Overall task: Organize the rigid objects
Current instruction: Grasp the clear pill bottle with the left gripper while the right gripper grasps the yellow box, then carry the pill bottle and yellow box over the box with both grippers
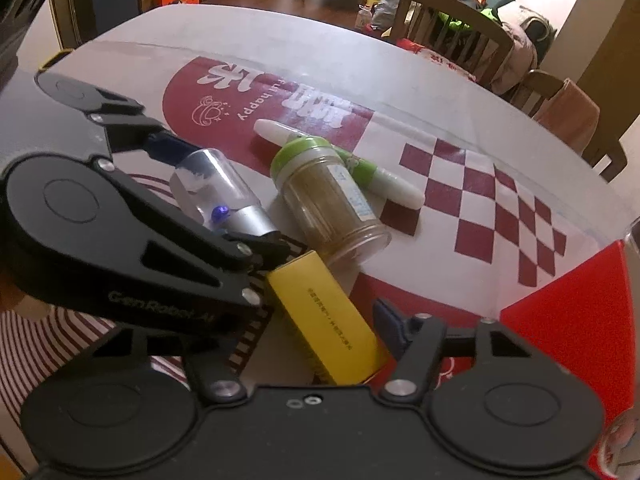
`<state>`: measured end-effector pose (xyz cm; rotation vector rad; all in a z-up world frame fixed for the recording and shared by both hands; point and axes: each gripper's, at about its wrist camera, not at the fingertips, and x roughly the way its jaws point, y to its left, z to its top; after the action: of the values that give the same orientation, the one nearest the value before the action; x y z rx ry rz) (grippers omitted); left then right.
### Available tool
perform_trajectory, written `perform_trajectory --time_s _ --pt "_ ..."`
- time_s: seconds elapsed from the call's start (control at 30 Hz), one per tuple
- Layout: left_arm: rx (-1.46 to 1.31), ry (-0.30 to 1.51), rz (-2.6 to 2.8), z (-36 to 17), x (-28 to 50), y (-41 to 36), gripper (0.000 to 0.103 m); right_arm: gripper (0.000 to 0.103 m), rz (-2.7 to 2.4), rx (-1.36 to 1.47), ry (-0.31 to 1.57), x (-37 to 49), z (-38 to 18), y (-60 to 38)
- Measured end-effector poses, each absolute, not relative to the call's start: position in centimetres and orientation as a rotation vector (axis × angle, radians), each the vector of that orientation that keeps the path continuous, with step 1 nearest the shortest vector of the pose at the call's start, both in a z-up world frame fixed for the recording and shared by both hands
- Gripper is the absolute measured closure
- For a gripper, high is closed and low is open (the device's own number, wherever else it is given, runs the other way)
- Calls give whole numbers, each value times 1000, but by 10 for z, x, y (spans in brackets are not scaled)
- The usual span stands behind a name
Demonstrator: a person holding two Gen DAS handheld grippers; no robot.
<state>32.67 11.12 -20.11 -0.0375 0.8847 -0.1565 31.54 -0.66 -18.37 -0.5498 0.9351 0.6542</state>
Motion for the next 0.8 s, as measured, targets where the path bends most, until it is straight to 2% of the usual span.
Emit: perform_trajectory --time_s 0.23,0.43,0.8 --pt "-43 884 -165 -200 325 111 30 63 645 -534 935 311 -182 -9" --pt "-38 874 -167 -195 319 111 30 73 627 -464 944 304 -176 -15" --pt "-82 857 -188 -180 299 114 30 75 543 -279 994 288 -167 -33"
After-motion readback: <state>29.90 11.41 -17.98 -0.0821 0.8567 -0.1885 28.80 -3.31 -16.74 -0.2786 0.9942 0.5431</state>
